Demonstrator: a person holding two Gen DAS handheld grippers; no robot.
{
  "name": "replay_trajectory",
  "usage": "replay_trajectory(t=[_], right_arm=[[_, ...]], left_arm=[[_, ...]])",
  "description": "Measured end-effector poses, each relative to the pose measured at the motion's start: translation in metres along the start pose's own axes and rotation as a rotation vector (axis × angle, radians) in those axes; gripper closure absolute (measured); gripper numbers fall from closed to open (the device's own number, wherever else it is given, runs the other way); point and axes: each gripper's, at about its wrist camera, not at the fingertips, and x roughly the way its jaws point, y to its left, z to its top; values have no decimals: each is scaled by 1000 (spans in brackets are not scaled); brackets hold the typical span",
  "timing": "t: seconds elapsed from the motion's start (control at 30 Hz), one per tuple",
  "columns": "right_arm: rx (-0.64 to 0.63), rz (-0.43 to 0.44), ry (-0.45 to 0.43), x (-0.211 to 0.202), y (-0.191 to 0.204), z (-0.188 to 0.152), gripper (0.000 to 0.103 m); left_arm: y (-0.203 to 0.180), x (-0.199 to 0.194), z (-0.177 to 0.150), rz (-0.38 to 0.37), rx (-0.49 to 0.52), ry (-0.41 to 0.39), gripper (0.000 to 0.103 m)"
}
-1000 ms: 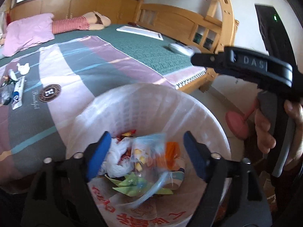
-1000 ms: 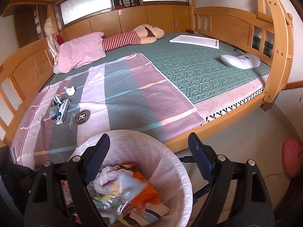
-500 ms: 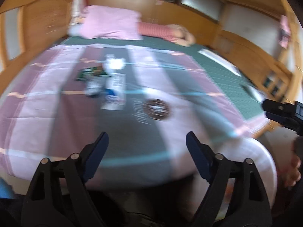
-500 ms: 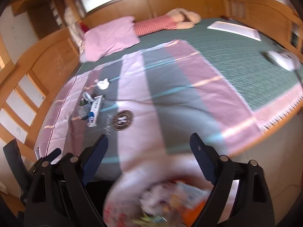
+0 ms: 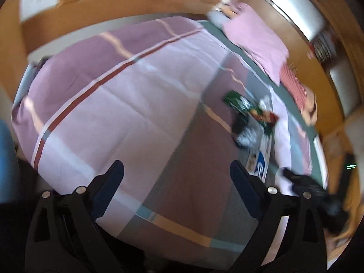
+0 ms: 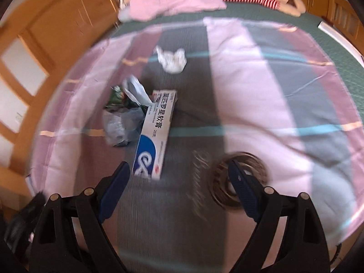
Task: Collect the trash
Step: 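Move the right tool to the bed and grasp the white medicine box, then release the medicine box and reach the right tool toward the grey plastic bag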
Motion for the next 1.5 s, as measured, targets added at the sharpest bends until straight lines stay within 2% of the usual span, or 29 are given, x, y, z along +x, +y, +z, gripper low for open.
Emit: replay_trajectory(t=[0.1,0.23,0.37,0.43,0.53,0.57,0.6,0.87,1.03,1.1,1.13,1.2,1.23,1.33,1.5], right_arm=[[4,-21,33,36,10,13,17],[32,16,16,48,12,24,18],[-53,53,28,46,24,25,48],[-72,56,53,47,25,19,52],[-77,69,44,45,22,16,57],[-75,77,46,44,20,13,71],[-64,90,61,43,17,12,80],[-2,204,151,26,0,-17,80],[-123,332,278,11,13,-51,80],[-163,371,293,0,16,-57,77],[-164,386,273,-8,14,-54,72],[-144,363,211,-22,6,-44,41],[-122,324,158,-30,1,-36,37],[-46,255,57,-39,-10,-10,33],[7,188,-27,-26,-4,34,31]], left_arm=[[11,-2,3,5,-59,-13,7],[8,1,2,13,-58,-9,6],[1,7,3,14,-33,-3,6],[-1,9,3,8,-29,2,6],[-3,8,2,4,-26,-2,6],[-4,7,2,5,-23,-5,6],[-4,7,2,6,-19,-7,6],[5,6,4,-5,-55,-3,6],[3,5,3,-10,-47,-7,6],[3,4,3,-13,-52,-8,6],[4,4,3,-15,-54,-7,6],[6,5,3,-20,-64,-5,6],[7,5,3,-23,-71,-3,6],[8,7,3,-32,-83,11,6],[1,9,1,-34,-49,19,6]])
